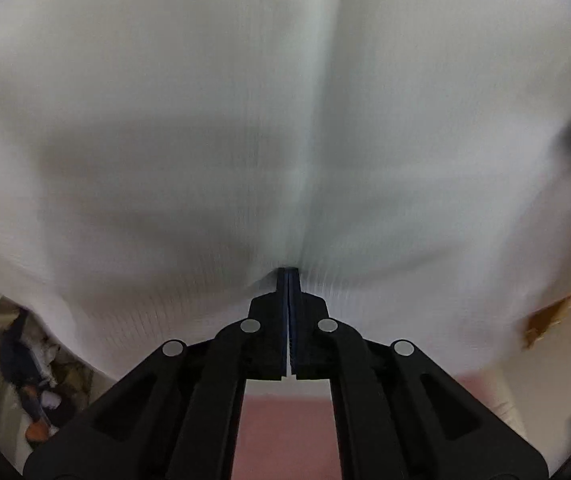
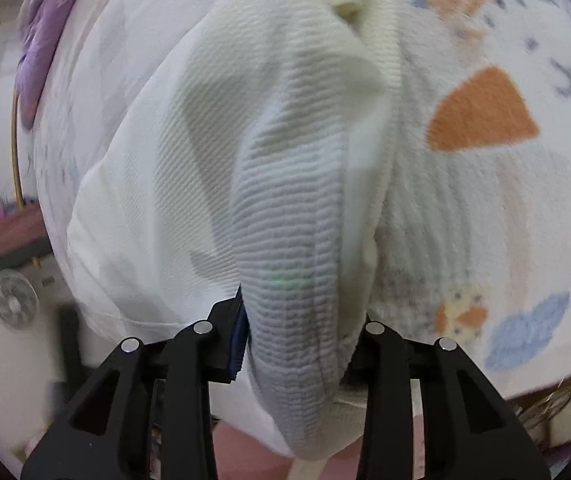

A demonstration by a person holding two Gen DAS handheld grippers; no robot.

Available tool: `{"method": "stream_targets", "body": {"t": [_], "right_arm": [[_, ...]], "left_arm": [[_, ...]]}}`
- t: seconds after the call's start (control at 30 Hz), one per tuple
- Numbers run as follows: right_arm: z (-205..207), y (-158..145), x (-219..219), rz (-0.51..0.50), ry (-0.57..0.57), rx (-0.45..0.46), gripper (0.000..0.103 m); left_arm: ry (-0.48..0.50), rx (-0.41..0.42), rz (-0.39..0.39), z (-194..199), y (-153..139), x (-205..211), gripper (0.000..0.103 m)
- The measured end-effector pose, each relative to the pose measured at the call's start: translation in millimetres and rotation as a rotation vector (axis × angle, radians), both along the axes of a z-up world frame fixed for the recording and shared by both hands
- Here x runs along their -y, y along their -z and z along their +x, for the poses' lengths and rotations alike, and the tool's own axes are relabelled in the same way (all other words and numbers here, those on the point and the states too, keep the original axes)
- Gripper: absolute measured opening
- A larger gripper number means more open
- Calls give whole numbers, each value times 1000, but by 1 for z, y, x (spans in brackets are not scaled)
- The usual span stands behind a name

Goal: Fold large clothes

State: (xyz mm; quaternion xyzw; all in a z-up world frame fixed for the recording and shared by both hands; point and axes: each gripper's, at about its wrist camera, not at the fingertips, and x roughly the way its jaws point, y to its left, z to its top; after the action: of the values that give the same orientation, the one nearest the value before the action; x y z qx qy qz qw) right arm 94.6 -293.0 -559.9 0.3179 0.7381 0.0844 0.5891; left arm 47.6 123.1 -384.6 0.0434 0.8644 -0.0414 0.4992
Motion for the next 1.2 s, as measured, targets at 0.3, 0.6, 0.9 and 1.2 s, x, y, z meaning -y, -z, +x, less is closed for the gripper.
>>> {"method": "stream_targets", "body": {"t": [0.3,0.6,0.9,1.2], "right_arm": [[-3,-29,-11,-21,-69,107,20],[-3,-103,-54,36,-158,206,19],[2,-138,-129,80,-248,293,19],[12,-149,-176,54,-156,286,19]], "left_arm": [[-97,231,-13,-23,-33,-7,2],[-102,365,-12,-52,-52,-7,2],[-137,409,-106,-83,-68,-16,1],[-189,443,-102,-75,-147,-85,1]]}}
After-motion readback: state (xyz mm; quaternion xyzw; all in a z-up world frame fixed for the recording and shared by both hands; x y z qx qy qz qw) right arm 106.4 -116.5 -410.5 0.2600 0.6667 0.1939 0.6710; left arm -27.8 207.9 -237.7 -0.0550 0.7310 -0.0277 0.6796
